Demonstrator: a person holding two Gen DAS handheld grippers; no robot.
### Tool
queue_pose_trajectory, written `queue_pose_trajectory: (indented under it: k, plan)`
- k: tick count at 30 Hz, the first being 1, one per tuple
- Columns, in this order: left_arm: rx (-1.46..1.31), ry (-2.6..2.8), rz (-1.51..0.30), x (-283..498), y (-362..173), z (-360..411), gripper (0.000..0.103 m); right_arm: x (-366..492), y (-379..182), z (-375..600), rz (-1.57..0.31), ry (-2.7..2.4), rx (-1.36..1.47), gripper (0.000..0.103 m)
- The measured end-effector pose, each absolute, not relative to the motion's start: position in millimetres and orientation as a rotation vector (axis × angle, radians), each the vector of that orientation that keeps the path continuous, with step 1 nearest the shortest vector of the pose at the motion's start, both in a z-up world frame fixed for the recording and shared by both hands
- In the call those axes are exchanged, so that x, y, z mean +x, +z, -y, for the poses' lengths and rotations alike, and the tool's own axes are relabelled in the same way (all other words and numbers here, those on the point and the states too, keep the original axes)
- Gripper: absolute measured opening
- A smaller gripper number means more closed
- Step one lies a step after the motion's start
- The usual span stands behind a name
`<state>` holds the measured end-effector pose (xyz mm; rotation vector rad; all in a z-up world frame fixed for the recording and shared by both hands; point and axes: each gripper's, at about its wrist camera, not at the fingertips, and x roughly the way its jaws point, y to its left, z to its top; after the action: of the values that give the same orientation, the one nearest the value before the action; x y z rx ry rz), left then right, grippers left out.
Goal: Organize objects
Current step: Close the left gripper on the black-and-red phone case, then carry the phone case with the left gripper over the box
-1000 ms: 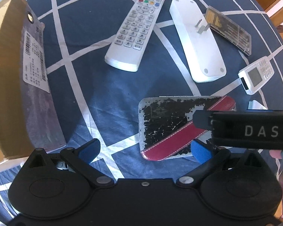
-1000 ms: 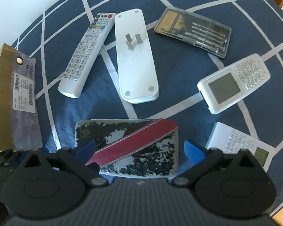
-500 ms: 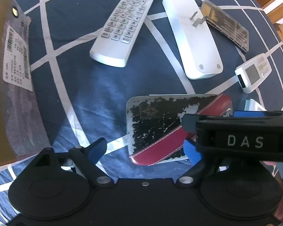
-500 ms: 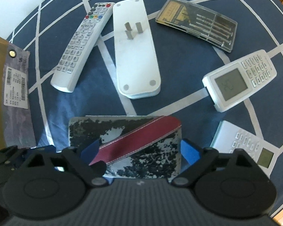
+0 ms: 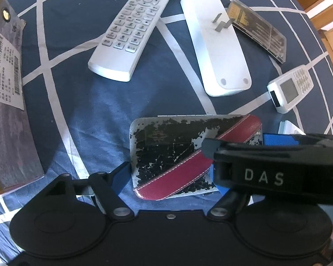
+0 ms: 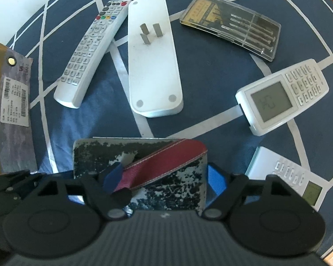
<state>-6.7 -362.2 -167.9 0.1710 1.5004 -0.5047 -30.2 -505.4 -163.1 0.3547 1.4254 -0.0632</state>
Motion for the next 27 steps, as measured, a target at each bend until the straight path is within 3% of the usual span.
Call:
queue_pose_trajectory:
  k: [15,27]
  plan:
    - [0.223,-0.481,-1.458,-14.0,-151.7,361.8,0.076,-35.0,-165.5,493.3,-1.400,-0.055,0.367,0.081]
    - [0.193,-0.397,-1.352,-33.9,-104.5,349.0,0.076,-45.8,-121.2,487.6,-1.314,0.025,0.336,0.081]
